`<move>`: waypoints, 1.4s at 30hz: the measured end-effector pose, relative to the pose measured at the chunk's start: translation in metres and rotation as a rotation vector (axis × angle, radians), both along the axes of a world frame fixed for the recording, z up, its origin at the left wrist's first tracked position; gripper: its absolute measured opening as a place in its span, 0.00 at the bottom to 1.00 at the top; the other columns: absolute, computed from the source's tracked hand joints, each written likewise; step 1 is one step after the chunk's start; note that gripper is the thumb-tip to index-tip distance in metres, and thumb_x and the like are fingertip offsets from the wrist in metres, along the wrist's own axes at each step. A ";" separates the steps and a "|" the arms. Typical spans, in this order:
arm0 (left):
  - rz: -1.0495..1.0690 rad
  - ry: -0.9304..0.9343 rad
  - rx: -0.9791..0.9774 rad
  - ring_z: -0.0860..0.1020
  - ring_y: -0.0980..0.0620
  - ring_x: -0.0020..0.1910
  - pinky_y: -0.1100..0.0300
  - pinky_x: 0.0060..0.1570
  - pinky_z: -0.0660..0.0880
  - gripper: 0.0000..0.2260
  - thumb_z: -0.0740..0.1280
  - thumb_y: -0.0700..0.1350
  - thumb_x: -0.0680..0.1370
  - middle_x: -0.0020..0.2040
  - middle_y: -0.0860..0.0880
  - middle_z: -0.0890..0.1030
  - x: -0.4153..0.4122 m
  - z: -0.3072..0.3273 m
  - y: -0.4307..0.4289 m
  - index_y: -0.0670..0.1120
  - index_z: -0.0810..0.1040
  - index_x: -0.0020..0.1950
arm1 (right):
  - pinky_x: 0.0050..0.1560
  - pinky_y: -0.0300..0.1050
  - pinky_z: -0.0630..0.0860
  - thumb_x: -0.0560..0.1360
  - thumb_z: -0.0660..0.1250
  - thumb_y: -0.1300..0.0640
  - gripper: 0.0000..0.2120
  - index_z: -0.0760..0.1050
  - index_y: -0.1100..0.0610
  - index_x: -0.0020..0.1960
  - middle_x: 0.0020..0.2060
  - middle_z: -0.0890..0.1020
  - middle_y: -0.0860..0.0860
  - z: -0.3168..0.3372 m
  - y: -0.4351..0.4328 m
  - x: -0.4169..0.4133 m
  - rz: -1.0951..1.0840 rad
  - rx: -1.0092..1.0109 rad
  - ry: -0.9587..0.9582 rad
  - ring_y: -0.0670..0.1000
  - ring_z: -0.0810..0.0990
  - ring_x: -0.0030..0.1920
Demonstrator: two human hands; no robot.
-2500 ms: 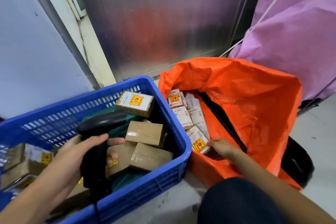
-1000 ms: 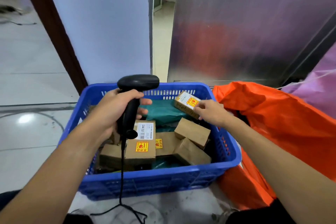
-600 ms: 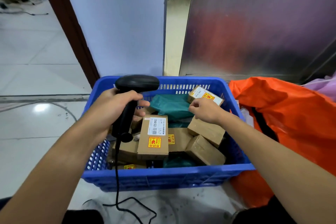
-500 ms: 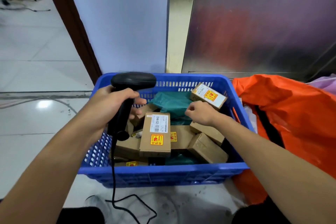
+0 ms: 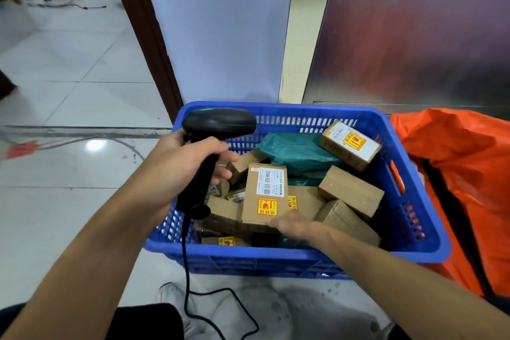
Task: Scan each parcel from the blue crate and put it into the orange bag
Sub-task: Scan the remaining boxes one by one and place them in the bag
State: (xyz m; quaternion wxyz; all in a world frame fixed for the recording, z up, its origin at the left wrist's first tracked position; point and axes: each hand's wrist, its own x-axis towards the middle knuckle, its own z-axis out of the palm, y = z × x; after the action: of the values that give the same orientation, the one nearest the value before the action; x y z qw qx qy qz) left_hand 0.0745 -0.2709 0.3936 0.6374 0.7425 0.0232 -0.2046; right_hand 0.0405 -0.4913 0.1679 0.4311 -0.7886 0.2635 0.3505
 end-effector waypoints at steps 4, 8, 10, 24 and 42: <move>0.008 -0.001 -0.015 0.83 0.47 0.40 0.50 0.48 0.79 0.11 0.69 0.41 0.82 0.48 0.43 0.88 -0.001 0.005 -0.001 0.42 0.79 0.63 | 0.52 0.48 0.81 0.82 0.65 0.47 0.16 0.72 0.54 0.66 0.57 0.80 0.52 -0.004 0.001 0.004 -0.145 0.030 -0.014 0.53 0.81 0.56; 0.007 -0.007 -0.008 0.84 0.48 0.40 0.49 0.52 0.81 0.10 0.69 0.42 0.81 0.48 0.45 0.89 0.000 0.007 0.000 0.42 0.79 0.63 | 0.51 0.45 0.84 0.83 0.66 0.53 0.13 0.73 0.56 0.65 0.56 0.83 0.54 0.002 -0.006 0.008 -0.223 0.055 -0.029 0.54 0.85 0.53; 0.020 -0.006 -0.022 0.84 0.47 0.40 0.48 0.53 0.81 0.10 0.69 0.42 0.81 0.48 0.44 0.89 0.000 0.008 -0.001 0.42 0.80 0.62 | 0.44 0.41 0.82 0.83 0.63 0.58 0.12 0.75 0.58 0.66 0.58 0.83 0.54 0.006 -0.008 0.008 -0.242 0.042 -0.059 0.54 0.86 0.52; 0.025 0.000 0.026 0.85 0.47 0.41 0.50 0.52 0.81 0.10 0.70 0.42 0.81 0.48 0.45 0.89 -0.003 -0.001 0.003 0.44 0.79 0.62 | 0.60 0.49 0.82 0.83 0.64 0.46 0.18 0.72 0.53 0.69 0.55 0.81 0.53 0.007 -0.008 -0.007 -0.029 0.053 0.024 0.52 0.84 0.55; 0.115 -0.060 -0.093 0.84 0.48 0.39 0.56 0.44 0.82 0.11 0.69 0.42 0.81 0.47 0.45 0.89 0.005 0.007 0.006 0.45 0.79 0.63 | 0.41 0.42 0.83 0.79 0.71 0.44 0.24 0.71 0.55 0.69 0.55 0.82 0.56 -0.007 0.001 0.002 -0.340 0.210 0.003 0.54 0.88 0.47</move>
State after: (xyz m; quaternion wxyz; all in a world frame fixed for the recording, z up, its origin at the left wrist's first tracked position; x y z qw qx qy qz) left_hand 0.0798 -0.2647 0.4003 0.6822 0.7155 0.0372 -0.1459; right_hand 0.0426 -0.4906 0.1605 0.5637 -0.6828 0.3556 0.2993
